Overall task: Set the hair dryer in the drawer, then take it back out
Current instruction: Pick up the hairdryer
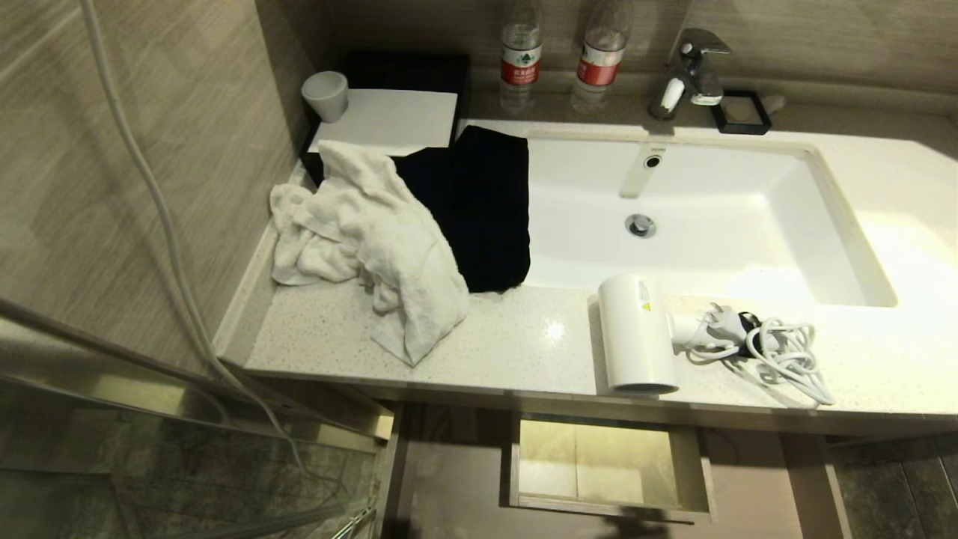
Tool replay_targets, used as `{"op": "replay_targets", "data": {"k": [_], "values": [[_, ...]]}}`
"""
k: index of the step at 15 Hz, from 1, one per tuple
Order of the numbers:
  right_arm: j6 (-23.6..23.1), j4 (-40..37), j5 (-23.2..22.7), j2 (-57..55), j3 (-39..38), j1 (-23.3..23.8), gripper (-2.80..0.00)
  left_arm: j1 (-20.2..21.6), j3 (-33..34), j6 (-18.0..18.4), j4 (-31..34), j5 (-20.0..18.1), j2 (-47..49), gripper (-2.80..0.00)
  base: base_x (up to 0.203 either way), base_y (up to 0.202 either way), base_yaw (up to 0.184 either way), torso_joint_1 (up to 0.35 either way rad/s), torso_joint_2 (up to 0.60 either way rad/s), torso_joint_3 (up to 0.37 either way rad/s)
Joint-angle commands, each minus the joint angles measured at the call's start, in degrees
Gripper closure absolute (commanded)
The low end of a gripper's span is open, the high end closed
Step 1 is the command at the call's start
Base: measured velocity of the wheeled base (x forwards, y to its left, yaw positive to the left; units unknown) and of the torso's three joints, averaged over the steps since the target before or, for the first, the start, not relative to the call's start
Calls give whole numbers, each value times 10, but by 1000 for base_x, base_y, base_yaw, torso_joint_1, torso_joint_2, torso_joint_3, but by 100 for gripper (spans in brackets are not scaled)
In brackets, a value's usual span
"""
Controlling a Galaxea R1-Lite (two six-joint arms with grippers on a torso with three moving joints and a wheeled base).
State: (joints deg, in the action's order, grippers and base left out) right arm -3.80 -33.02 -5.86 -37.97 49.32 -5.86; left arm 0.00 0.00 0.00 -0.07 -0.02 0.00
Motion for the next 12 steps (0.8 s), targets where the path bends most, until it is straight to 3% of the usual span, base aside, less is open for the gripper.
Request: {"op": "replay_targets", "data": {"k": [1, 2, 3, 4, 8, 11, 12], "values": [[-86, -54, -5, -130, 37, -36, 0, 0, 1, 0, 0, 0, 0, 0, 0, 0, 0, 0, 0, 0], [-109, -64, -6, -153, 43, -43, 0, 0, 0, 0, 0, 0, 0, 0, 0, 0, 0, 2, 31, 17], [-115, -67, -5, -181, 46, -45, -213, 0, 0, 0, 0, 0, 0, 0, 0, 0, 0, 2, 26, 17], [-122, -69, -4, -211, 49, -47, -280, 0, 1, 0, 0, 0, 0, 0, 0, 0, 0, -7, 36, 19], [-218, -60, -15, -303, 53, -51, -280, 0, 0, 0, 0, 0, -1, 0, 0, 0, 0, -13, 29, 18], [-272, 2, -101, -361, 53, -15, -280, 0, 0, 0, 0, 0, 0, 0, 0, 0, 0, -15, 18, 11], [-282, 6, -111, -365, 54, -9, -280, 0, 0, 0, 0, 0, 0, 0, 0, 0, 0, 0, 0, 0]]}}
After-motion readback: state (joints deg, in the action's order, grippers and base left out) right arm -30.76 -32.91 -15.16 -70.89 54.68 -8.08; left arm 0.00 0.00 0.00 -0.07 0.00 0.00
